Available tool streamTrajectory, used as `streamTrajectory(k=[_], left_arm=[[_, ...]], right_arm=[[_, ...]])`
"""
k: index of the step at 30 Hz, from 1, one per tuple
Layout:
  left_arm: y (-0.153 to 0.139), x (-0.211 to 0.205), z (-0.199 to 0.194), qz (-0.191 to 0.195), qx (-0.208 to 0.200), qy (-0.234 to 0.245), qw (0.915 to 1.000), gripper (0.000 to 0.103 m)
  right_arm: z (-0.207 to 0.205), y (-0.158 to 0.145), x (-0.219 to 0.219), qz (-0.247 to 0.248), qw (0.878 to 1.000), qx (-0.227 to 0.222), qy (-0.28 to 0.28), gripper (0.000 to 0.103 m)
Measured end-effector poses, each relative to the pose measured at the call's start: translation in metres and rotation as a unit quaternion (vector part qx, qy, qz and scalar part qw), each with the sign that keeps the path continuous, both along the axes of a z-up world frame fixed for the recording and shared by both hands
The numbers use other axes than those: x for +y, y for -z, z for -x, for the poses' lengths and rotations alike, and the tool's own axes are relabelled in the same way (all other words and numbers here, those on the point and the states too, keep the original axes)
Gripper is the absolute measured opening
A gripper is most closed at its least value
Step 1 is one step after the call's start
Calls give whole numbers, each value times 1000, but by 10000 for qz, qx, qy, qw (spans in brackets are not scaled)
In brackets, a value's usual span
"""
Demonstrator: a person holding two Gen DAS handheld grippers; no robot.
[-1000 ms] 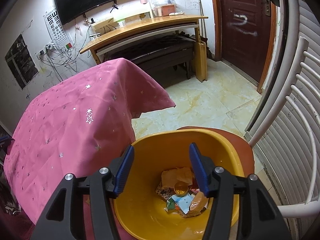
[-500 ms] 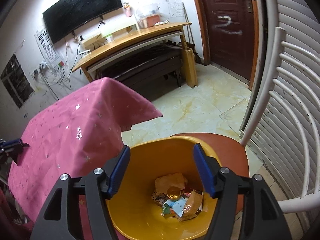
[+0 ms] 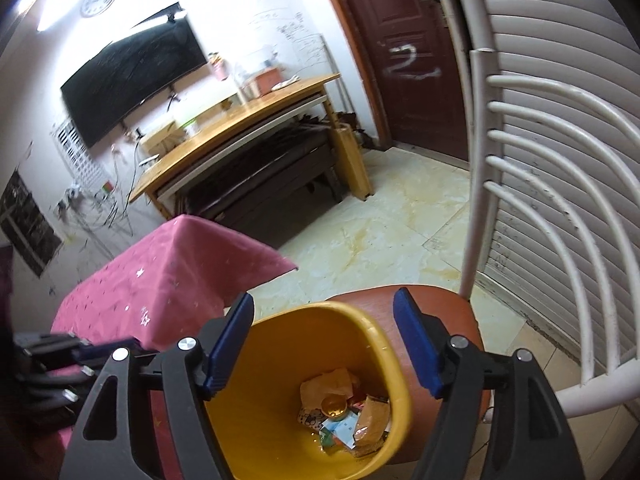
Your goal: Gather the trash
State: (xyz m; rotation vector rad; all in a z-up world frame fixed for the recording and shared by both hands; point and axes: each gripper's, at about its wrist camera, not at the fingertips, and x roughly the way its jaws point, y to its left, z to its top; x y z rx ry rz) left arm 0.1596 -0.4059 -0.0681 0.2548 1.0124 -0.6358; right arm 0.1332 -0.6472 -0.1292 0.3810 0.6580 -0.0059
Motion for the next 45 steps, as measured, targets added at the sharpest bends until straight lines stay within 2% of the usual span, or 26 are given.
streamTrajectory(k=[8,9,13,16,18,21,25,27,35,40,45], left_arm=[[26,-27,4,-215,153,187,9995,18],[28,-28,5,-233,157,198,9994,30],[29,-26,7,-248,129,253,9993,40],[26,-21,9,-202,103,227,9995,52],[23,-16,9,-161,50,222,9996,65],[18,-11,11,-74,-16,188,9998,76],[9,1,15,-6,-141,86,9999,78],[4,8,19,34,-267,-4,9996,85],[-18,53,22,155,-773,-433,9959,92],[-29,94,23,264,-1132,-920,9889,94],[-35,138,23,273,-1325,-1408,9807,95]], right_arm=[[2,3,-8,-80,9998,-17,161,67],[1,3,-7,-72,9998,-10,165,67],[0,3,-3,-57,9999,-17,160,68],[0,2,0,-38,9999,-26,160,70],[-1,1,1,-35,9999,-35,153,72],[-2,0,5,-11,9999,-42,112,73],[-3,-4,9,15,9999,-108,78,74],[-3,-7,12,13,9998,-161,71,74],[-6,-17,38,93,9994,-291,-182,79],[-7,-30,71,220,9975,-531,-421,80],[-9,-40,112,361,9937,-679,-817,81]])
